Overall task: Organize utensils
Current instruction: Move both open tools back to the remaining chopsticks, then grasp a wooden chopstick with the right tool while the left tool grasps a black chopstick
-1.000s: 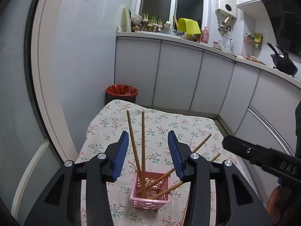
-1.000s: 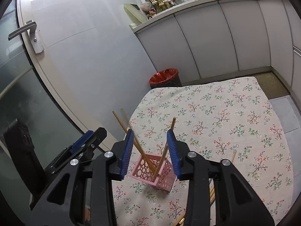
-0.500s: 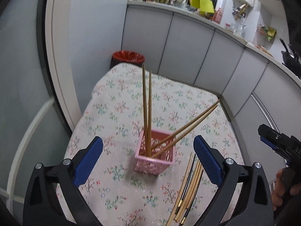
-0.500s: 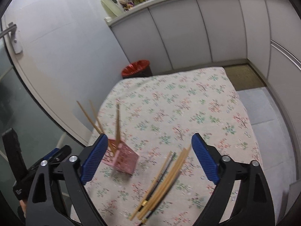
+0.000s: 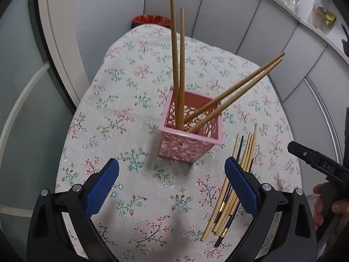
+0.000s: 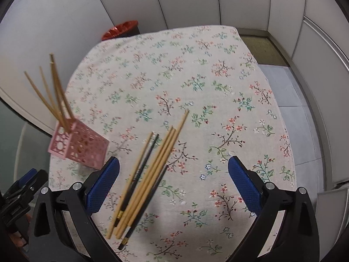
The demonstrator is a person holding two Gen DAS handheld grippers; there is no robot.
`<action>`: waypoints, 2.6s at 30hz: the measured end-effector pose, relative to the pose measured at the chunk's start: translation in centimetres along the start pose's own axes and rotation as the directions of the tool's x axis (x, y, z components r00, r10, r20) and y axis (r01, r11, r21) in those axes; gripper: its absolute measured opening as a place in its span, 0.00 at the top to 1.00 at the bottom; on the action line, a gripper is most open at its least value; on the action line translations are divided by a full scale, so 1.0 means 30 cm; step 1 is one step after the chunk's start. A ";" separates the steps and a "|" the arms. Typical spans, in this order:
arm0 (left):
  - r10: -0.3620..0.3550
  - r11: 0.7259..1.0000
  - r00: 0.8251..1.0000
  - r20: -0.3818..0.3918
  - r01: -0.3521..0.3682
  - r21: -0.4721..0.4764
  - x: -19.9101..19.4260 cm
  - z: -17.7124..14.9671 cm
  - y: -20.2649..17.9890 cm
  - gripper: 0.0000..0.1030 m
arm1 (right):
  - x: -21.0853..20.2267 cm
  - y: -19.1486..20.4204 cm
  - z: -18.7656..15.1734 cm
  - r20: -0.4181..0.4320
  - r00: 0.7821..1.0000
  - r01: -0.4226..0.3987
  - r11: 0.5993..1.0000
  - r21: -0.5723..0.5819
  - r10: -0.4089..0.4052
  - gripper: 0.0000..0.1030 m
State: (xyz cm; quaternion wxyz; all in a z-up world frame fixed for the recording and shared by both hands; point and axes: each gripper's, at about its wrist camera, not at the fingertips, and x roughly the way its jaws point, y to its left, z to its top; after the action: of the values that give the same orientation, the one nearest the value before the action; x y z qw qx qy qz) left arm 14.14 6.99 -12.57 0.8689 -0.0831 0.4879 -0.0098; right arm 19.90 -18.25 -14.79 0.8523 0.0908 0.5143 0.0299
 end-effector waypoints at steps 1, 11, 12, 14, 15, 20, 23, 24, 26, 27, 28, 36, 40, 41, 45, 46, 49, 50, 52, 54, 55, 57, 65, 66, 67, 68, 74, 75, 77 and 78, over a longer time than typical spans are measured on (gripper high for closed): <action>0.001 1.000 1.000 -0.010 -0.001 -0.002 0.009 -0.003 0.001 0.08 | 0.018 -0.002 0.002 -0.010 1.000 0.005 1.000 0.000 -0.005 0.07; 0.004 1.000 0.999 -0.048 -0.004 -0.001 0.041 -0.002 0.009 0.08 | 0.219 -0.040 0.069 -0.065 0.998 0.026 0.995 0.093 -0.020 0.34; 0.003 1.000 0.999 -0.050 -0.003 0.001 0.042 -0.003 0.008 0.08 | 0.240 -0.046 0.071 -0.073 0.997 0.023 0.994 0.107 -0.015 0.41; 0.001 1.000 0.999 -0.051 0.000 0.009 0.042 -0.001 0.004 0.08 | 0.275 -0.051 0.078 -0.086 0.996 0.024 0.992 0.121 -0.014 0.53; 0.000 1.000 0.999 -0.050 0.001 0.014 0.043 0.000 0.002 0.08 | 0.289 -0.051 0.081 -0.089 0.996 0.027 0.992 0.125 -0.016 0.58; 0.019 0.998 0.999 -0.031 -0.017 0.062 0.041 0.003 -0.018 0.08 | 0.320 -0.038 0.106 -0.060 0.998 0.020 0.991 0.135 -0.011 0.71; 0.024 0.996 0.999 -0.030 -0.021 0.082 0.045 0.002 -0.026 0.08 | 0.338 -0.031 0.120 -0.047 0.999 0.019 0.991 0.135 -0.013 0.75; 0.020 0.996 0.999 -0.032 -0.017 0.088 0.046 0.002 -0.029 0.08 | 0.341 -0.023 0.122 -0.041 0.999 0.036 0.992 0.119 -0.031 0.77; 0.014 0.995 0.999 -0.034 -0.011 0.098 0.047 -0.002 -0.037 0.08 | 0.342 -0.008 0.124 -0.043 0.997 0.073 0.994 0.083 -0.069 0.81; 0.014 0.994 0.999 -0.034 -0.010 0.106 0.047 -0.003 -0.041 0.08 | 0.345 -0.003 0.125 -0.047 0.995 0.088 0.994 0.067 -0.085 0.85; 0.014 0.994 0.999 -0.033 -0.011 0.112 0.046 -0.005 -0.043 0.08 | 0.346 0.003 0.124 -0.056 0.993 0.104 0.993 0.048 -0.102 0.90; 0.005 0.984 1.000 -0.027 -0.001 0.177 0.033 -0.028 -0.093 0.08 | 0.297 -0.068 0.086 -0.128 0.991 -0.023 0.992 0.122 0.039 0.95; -0.009 0.974 1.000 -0.021 0.014 0.227 0.020 -0.054 -0.144 0.08 | 0.201 -0.096 0.072 -0.102 0.988 -0.097 0.983 0.156 0.114 0.96; -0.012 0.969 1.000 -0.017 0.016 0.246 0.015 -0.061 -0.161 0.08 | 0.175 -0.104 0.068 -0.098 0.986 -0.120 0.979 0.164 0.137 0.96; -0.018 0.948 1.000 -0.004 0.018 0.318 0.009 -0.094 -0.230 0.08 | 0.090 -0.138 0.038 -0.095 0.974 -0.188 0.964 0.187 0.208 0.96; -0.022 0.945 1.000 -0.007 0.023 0.327 0.011 -0.101 -0.244 0.08 | 0.060 -0.150 0.026 -0.091 0.970 -0.206 0.960 0.187 0.226 0.96; -0.037 0.937 0.999 -0.024 0.043 0.348 0.018 -0.122 -0.293 0.09 | -0.001 -0.180 0.008 -0.075 0.967 -0.227 0.956 0.184 0.244 0.96; -0.046 0.934 0.998 -0.031 0.054 0.352 0.020 -0.128 -0.307 0.09 | -0.012 -0.187 0.004 -0.070 0.966 -0.232 0.955 0.184 0.248 0.96; -0.064 0.929 0.997 -0.043 0.075 0.363 0.024 -0.141 -0.338 0.12 | -0.044 -0.209 -0.017 -0.064 0.966 -0.234 0.955 0.183 0.249 0.96; -0.070 0.924 0.996 -0.055 0.086 0.373 0.034 -0.151 -0.366 0.17 | -0.070 -0.232 -0.035 -0.068 0.967 -0.231 0.956 0.179 0.246 0.96; -0.071 0.922 0.995 -0.066 0.091 0.377 0.044 -0.157 -0.385 0.18 | -0.075 -0.242 -0.041 -0.068 0.967 -0.230 0.957 0.177 0.245 0.96; -0.079 0.921 0.992 -0.095 0.109 0.374 0.065 -0.166 -0.412 0.26 | -0.093 -0.267 -0.056 -0.068 0.969 -0.224 0.958 0.178 0.239 0.96; -0.126 0.933 0.961 -0.247 0.199 0.300 0.191 -0.202 -0.495 0.53 | -0.115 -0.380 -0.093 -0.070 0.971 -0.209 0.957 0.203 0.227 0.96; -0.130 0.935 0.955 -0.266 0.208 0.289 0.212 -0.206 -0.510 0.55 | -0.115 -0.391 -0.095 -0.071 0.972 -0.207 0.956 0.207 0.226 0.96; -0.132 0.936 0.953 -0.274 0.211 0.283 0.225 -0.208 -0.518 0.56 | -0.115 -0.403 -0.097 -0.072 0.972 -0.205 0.956 0.212 0.224 0.96; -0.131 0.937 0.949 -0.285 0.213 0.277 0.242 -0.211 -0.530 0.58 | -0.114 -0.415 -0.099 -0.072 0.972 -0.202 0.955 0.218 0.222 0.96; -0.103 0.950 0.934 -0.342 0.195 0.245 0.317 -0.232 -0.560 0.66 | -0.098 -0.439 -0.112 -0.091 0.970 -0.199 0.952 0.231 0.225 0.96; -0.097 0.954 0.933 -0.347 0.187 0.236 0.326 -0.234 -0.561 0.68 | -0.096 -0.438 -0.112 -0.094 0.970 -0.198 0.954 0.226 0.224 0.96; -0.095 0.959 0.931 -0.352 0.180 0.218 0.340 -0.235 -0.559 0.69 | -0.093 -0.438 -0.111 -0.098 0.970 -0.198 0.954 0.223 0.224 0.96; -0.091 0.960 0.934 -0.344 0.174 0.219 0.339 -0.232 -0.562 0.70 | -0.092 -0.436 -0.111 -0.098 0.969 -0.199 0.954 0.223 0.225 0.96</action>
State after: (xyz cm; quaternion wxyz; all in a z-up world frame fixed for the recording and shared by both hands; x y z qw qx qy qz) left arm 14.64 -11.55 -22.12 0.7755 -0.0048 0.6150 -0.1428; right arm 15.11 -31.08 -16.31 0.7965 0.2335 0.5531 0.0718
